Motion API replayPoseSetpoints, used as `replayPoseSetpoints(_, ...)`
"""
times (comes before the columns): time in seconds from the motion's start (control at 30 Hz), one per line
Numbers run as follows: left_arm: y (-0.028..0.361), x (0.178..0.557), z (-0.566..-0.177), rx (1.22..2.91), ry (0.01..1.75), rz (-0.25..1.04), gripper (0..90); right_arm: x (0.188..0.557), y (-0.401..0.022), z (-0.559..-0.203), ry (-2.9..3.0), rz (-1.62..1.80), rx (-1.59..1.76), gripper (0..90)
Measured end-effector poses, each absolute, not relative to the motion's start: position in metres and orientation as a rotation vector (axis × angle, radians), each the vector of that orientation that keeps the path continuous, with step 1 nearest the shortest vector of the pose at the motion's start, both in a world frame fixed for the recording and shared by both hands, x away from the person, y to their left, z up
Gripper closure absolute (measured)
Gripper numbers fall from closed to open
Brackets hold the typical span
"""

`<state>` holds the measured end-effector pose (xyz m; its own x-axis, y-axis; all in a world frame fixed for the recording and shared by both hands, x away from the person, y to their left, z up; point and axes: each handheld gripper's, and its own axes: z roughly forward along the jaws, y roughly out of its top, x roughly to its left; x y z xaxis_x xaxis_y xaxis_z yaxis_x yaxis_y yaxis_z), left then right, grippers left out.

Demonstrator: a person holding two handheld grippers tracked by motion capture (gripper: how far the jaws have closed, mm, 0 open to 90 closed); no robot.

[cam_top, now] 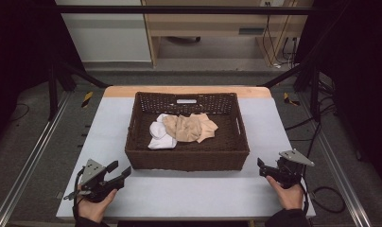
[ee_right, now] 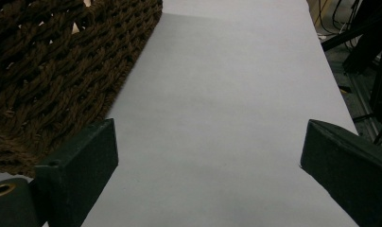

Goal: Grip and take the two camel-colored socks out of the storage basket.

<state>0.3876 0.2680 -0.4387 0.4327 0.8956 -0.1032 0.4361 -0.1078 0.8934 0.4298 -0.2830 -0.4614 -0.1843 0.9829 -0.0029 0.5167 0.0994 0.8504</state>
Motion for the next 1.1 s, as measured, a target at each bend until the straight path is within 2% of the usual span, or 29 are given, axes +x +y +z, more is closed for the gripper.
replayPoseSetpoints(0.63,0.272,0.392,-0.387,1.622,1.1,0.653,36.6,0.429,-0.282,-0.463,1.773,0.952,1.473,4.7)
replayPoseSetpoints(1.1,0.24,0.42,-0.358,1.653,1.033,0.649,35.8,0.428,-0.281,-0.462,1.774,0.948,1.466,4.8)
